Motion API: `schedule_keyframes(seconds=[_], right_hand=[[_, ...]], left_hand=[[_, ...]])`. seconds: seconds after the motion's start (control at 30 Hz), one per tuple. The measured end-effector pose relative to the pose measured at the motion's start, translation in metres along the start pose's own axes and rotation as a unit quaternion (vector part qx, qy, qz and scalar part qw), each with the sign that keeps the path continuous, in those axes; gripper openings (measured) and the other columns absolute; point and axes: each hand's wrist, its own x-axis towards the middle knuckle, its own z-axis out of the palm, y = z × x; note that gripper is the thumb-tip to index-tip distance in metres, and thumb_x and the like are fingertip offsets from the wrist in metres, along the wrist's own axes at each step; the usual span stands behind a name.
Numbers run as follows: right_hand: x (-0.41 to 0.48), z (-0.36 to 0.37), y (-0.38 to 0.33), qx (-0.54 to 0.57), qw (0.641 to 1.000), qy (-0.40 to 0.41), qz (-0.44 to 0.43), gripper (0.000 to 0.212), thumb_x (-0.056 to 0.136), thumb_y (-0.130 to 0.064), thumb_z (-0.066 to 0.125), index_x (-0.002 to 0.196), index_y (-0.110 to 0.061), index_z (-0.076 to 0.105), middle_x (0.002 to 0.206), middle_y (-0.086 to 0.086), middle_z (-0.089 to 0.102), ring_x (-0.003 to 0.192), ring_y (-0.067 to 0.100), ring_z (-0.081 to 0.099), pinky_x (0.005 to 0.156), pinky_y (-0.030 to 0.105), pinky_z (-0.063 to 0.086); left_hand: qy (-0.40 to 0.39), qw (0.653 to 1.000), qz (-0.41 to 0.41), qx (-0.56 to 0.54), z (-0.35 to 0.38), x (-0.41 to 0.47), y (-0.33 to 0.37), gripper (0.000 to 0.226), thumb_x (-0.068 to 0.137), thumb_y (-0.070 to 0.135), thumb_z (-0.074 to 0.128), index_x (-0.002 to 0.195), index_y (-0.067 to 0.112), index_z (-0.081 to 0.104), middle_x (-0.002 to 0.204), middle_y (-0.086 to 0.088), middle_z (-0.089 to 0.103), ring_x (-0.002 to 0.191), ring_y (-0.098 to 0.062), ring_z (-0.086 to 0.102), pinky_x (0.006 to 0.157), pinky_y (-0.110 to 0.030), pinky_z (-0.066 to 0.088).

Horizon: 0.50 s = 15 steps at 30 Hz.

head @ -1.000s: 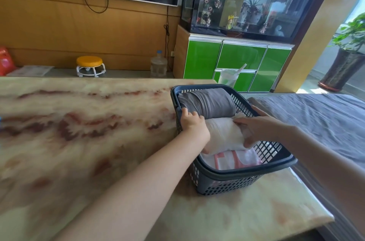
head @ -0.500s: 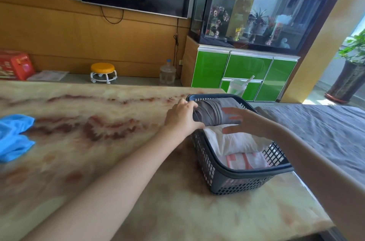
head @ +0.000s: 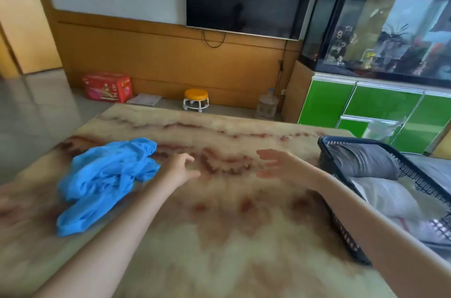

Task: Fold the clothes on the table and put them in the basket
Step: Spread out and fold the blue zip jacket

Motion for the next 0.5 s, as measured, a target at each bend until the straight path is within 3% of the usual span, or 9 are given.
schedule_keyframes(seconds=[0.07,0.13,0.23,0.37,0.43,0.5], right_hand=[[0.02,0.045,-0.013,0.021,0.999,-0.014,-0.026,0.068,0.08,-0.009,0.074,0.14,-0.005,0.042,0.138,0.016,0.05,0.118,0.03,0.055,0.076,0.014,0.051],[0.042,0.084,-0.026,0.008,0.999,-0.026,-0.025,0.073,0.077,-0.017,0.077,0.14,-0.006,0.042,0.136,0.005,0.05,0.123,0.022,0.051,0.089,0.02,0.046],[0.073,0.132,-0.039,0.023,0.998,-0.06,-0.012,0.064,0.079,-0.015,0.076,0.136,-0.003,0.047,0.136,0.01,0.052,0.123,0.027,0.052,0.098,0.031,0.044],[0.101,0.185,-0.044,0.043,0.997,-0.055,0.019,0.065,0.079,-0.015,0.077,0.137,-0.011,0.047,0.129,0.006,0.053,0.1,0.013,0.055,0.087,0.023,0.043],[0.112,0.206,-0.042,0.046,0.997,-0.065,0.02,0.06,0.08,-0.01,0.075,0.134,-0.01,0.05,0.131,0.012,0.054,0.088,0.011,0.057,0.083,0.025,0.046],[0.117,0.22,-0.042,0.064,0.993,-0.094,0.023,0.058,0.079,-0.009,0.075,0.131,-0.013,0.051,0.129,0.012,0.054,0.08,0.006,0.056,0.079,0.023,0.047]], left_hand=[[0.019,0.999,-0.035,-0.014,-0.011,-0.003,-0.047,0.052,0.073,0.021,0.08,0.119,0.008,0.06,0.125,-0.01,0.059,0.115,-0.024,0.055,0.096,-0.031,0.041],[0.033,0.998,-0.047,-0.013,-0.021,-0.005,-0.081,0.052,0.074,0.021,0.08,0.12,0.007,0.06,0.124,-0.01,0.059,0.115,-0.024,0.055,0.093,-0.028,0.038],[0.057,0.996,-0.065,0.01,-0.036,0.0,-0.116,0.051,0.077,0.022,0.077,0.123,0.009,0.059,0.128,-0.008,0.056,0.118,-0.024,0.051,0.094,-0.026,0.035],[0.134,0.961,-0.094,0.221,-0.053,0.007,-0.151,0.069,0.08,0.04,0.07,0.141,0.023,0.04,0.15,-0.01,0.026,0.14,-0.03,0.022,0.11,-0.041,0.025],[0.114,0.954,-0.145,0.235,-0.056,0.007,-0.17,0.083,0.082,0.048,0.066,0.149,0.027,0.02,0.156,-0.009,0.008,0.144,-0.033,0.004,0.111,-0.053,0.019],[0.086,0.95,-0.182,0.24,-0.054,0.008,-0.195,0.086,0.084,0.05,0.062,0.151,0.027,0.013,0.155,-0.009,0.012,0.144,-0.033,0.009,0.109,-0.053,0.024]])
